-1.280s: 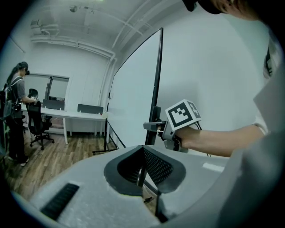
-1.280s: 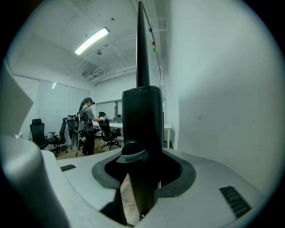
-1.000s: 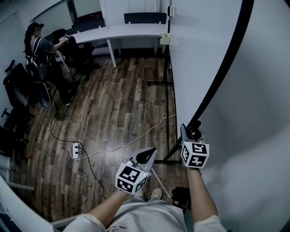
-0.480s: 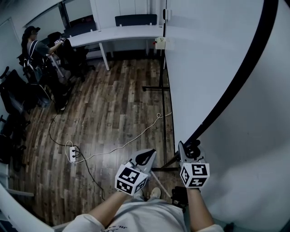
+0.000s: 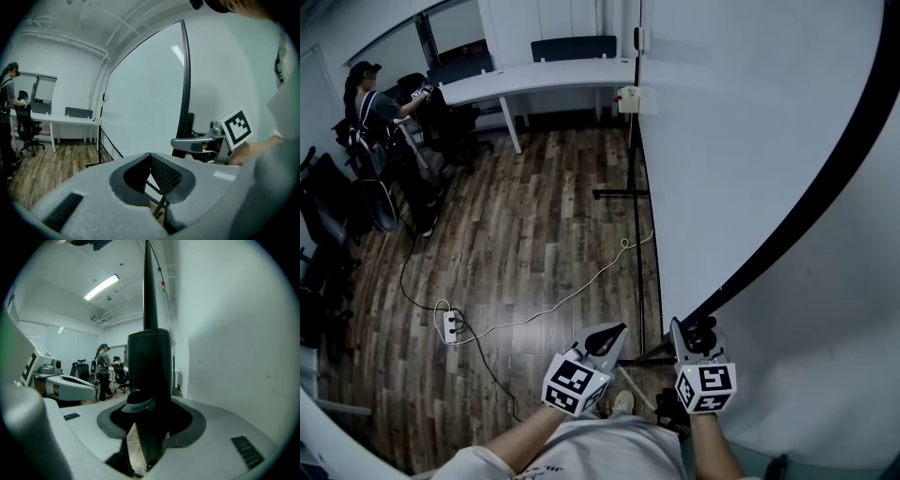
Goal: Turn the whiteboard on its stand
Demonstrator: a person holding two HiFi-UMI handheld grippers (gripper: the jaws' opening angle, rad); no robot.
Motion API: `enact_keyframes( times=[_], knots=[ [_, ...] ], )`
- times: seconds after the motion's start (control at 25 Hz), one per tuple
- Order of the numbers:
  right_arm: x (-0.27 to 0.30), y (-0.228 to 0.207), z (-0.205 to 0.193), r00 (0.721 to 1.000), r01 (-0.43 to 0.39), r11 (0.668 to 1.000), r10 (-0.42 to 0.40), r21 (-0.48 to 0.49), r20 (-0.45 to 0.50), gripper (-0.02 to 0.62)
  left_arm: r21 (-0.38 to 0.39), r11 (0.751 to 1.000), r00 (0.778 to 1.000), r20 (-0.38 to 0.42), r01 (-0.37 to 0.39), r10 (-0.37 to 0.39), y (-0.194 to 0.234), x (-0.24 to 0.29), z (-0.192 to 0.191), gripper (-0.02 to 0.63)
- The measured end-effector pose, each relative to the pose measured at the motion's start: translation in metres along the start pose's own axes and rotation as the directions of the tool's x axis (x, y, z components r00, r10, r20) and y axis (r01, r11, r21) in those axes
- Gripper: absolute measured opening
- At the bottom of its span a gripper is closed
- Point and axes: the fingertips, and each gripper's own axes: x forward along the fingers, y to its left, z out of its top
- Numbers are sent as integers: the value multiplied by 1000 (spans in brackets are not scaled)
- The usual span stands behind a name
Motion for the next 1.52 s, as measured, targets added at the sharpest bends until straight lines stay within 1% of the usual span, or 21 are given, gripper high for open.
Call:
enact_keyframes(
  times=[0.12, 0.36, 0.84, 0.96, 1.12, 1.28, 1.52],
  knots=[
    [-4, 1, 1, 1000, 13, 1000, -13, -1, 1, 172, -4, 1000, 1000, 9, -6, 7, 0, -7, -3, 11],
    [-8, 2, -1, 1000, 4, 1000, -4, -3, 6, 172, -5, 1000, 1000, 17, -24, 24, 6, -12, -7, 11],
    [-7, 0, 2, 1000, 12, 1000, -12, 8, 27, 173, -9, 1000, 1000, 23, -14, 15, 2, -8, -1, 11],
    [-9, 0, 3, 1000, 22, 1000, -22, -2, 22, 173, 4, 1000, 1000, 16, -17, 17, 1, -9, -3, 11],
    [-15, 2, 0, 999, 45, 999, -44, -15, 24, 173, 2, 1000, 1000, 16, -17, 17, 0, -10, -5, 11],
    [-20, 4, 0, 998, 50, 999, -50, 3, 24, 173, -13, 1000, 1000, 17, -12, 13, -2, -10, -1, 11],
    [-32, 3, -6, 998, 60, 997, -60, 44, 16, 173, -10, 1000, 1000, 13, -2, 2, -7, -8, -3, 11]
  ],
)
